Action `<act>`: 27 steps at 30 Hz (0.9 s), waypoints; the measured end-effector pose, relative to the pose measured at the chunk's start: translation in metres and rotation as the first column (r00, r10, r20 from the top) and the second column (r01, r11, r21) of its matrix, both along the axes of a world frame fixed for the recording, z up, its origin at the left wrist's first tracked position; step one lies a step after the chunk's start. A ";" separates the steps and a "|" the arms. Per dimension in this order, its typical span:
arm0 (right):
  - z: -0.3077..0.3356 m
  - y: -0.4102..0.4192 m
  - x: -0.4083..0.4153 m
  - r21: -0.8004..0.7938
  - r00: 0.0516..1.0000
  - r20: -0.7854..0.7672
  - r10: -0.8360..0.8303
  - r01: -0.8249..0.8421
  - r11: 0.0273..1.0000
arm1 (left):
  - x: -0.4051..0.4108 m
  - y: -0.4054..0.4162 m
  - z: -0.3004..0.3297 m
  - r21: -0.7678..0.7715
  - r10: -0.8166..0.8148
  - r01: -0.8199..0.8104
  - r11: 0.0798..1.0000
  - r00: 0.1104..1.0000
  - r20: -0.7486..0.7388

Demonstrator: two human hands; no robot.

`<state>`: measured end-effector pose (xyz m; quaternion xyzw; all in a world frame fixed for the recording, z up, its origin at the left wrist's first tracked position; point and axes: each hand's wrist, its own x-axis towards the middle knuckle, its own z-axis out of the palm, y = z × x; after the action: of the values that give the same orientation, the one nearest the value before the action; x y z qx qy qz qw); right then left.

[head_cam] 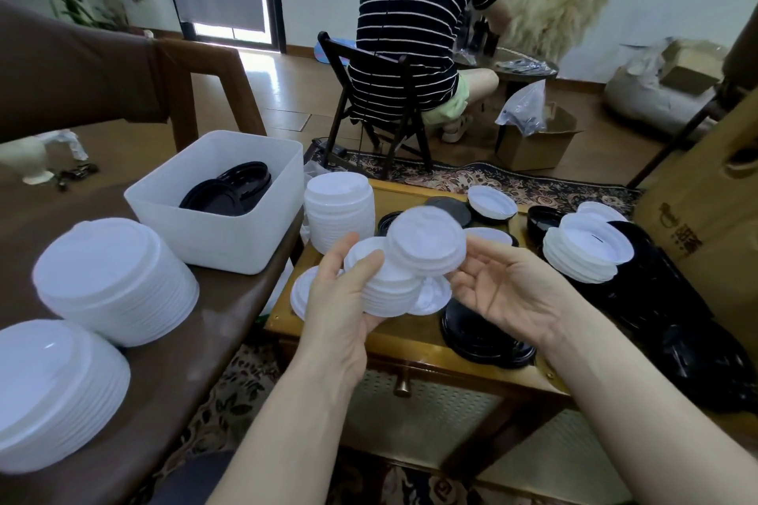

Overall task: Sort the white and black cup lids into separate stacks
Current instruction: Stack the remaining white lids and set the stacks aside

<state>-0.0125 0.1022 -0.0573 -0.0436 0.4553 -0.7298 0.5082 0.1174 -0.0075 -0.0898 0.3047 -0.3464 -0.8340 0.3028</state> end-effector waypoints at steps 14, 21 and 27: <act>0.005 0.000 -0.002 -0.080 0.984 -0.135 -0.121 0.111 0.991 | 0.001 0.002 0.003 0.042 -0.086 0.089 0.995 0.993 -0.076; 0.001 -0.002 0.007 0.125 0.777 -0.629 0.022 0.073 0.989 | 0.003 0.003 0.004 0.005 -0.152 0.153 0.988 0.986 -0.063; -0.002 -0.001 0.011 0.182 0.615 -0.786 0.070 0.122 0.976 | 0.004 0.005 0.006 -0.042 -0.199 0.197 0.980 0.979 -0.043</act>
<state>-0.0016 0.1012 -0.0591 -0.2969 0.7094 -0.5894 0.2475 0.1214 -0.0026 -0.0836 0.2432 -0.3832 -0.8603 0.2323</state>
